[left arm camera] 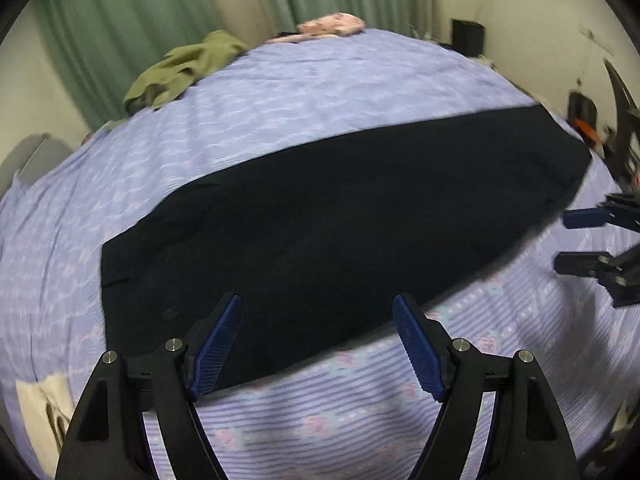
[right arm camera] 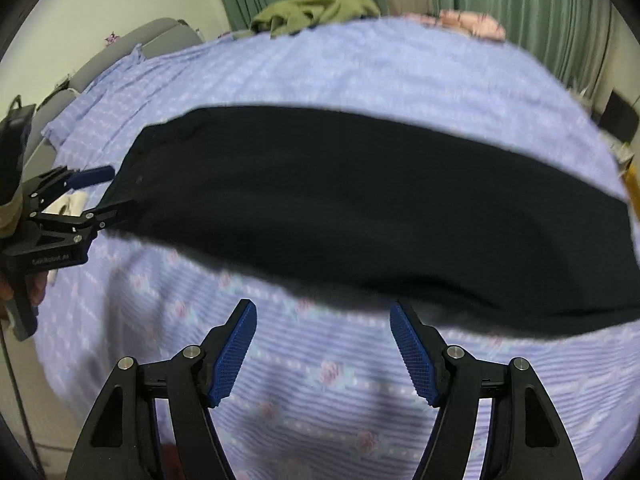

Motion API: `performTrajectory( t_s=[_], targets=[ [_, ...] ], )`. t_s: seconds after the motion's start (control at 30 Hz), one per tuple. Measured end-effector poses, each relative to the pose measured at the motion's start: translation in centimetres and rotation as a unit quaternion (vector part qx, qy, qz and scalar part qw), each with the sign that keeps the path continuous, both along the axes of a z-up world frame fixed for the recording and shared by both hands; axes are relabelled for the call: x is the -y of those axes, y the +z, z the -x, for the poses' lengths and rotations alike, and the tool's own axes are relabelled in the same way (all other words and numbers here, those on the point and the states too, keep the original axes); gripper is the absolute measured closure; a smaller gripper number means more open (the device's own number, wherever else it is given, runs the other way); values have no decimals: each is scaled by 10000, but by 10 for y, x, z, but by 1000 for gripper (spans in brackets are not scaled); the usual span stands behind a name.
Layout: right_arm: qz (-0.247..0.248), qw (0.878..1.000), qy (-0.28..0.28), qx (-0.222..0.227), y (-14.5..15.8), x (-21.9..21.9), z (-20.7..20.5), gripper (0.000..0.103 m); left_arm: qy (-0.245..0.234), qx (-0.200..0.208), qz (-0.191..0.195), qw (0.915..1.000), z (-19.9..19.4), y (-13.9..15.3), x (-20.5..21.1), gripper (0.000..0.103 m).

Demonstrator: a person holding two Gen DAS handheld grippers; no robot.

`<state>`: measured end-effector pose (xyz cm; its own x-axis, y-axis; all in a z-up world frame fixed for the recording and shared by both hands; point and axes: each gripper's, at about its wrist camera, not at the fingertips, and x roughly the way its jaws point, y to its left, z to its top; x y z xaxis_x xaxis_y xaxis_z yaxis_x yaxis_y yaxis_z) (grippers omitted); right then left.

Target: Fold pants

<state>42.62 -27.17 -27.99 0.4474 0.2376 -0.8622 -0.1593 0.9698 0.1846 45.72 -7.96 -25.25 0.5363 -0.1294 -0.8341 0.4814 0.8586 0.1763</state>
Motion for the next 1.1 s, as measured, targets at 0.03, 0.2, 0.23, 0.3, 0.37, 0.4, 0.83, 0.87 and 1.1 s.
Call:
performTrajectory(
  t_s=[0.03, 0.2, 0.23, 0.3, 0.37, 0.4, 0.83, 0.87, 1.1],
  targets=[
    [-60, 10000, 19, -68, -7, 4, 0, 37, -55, -4, -22, 10000, 0, -3, 5, 25],
    [-233, 9993, 209, -182, -31, 6, -15, 37, 139, -46, -142, 9998, -7, -17, 1, 25],
    [-251, 9993, 241, -146, -32, 4, -18, 37, 187, -86, -125, 9997, -9, -19, -2, 25],
    [-331, 9990, 274, -79, -34, 0, -28, 37, 180, -73, -121, 9997, -10, -21, -7, 25],
    [-396, 9989, 252, 10, -29, -3, -37, 37, -10, -56, -148, 9999, -8, -22, -6, 25],
    [-423, 9988, 210, 111, -25, -3, -43, 37, -208, -31, -150, 9997, -4, -21, -3, 25],
    [-707, 9974, 80, 130, -15, 7, -109, 37, 144, -27, 141, 9998, -70, -45, 16, 24],
    [-724, 9973, 93, 112, -16, 6, -108, 37, 253, -20, 11, 9997, -76, -51, 15, 26],
    [-752, 9959, 495, 39, -18, -9, -87, 37, 935, -535, 201, 9940, -108, -76, -9, 32]
  ],
)
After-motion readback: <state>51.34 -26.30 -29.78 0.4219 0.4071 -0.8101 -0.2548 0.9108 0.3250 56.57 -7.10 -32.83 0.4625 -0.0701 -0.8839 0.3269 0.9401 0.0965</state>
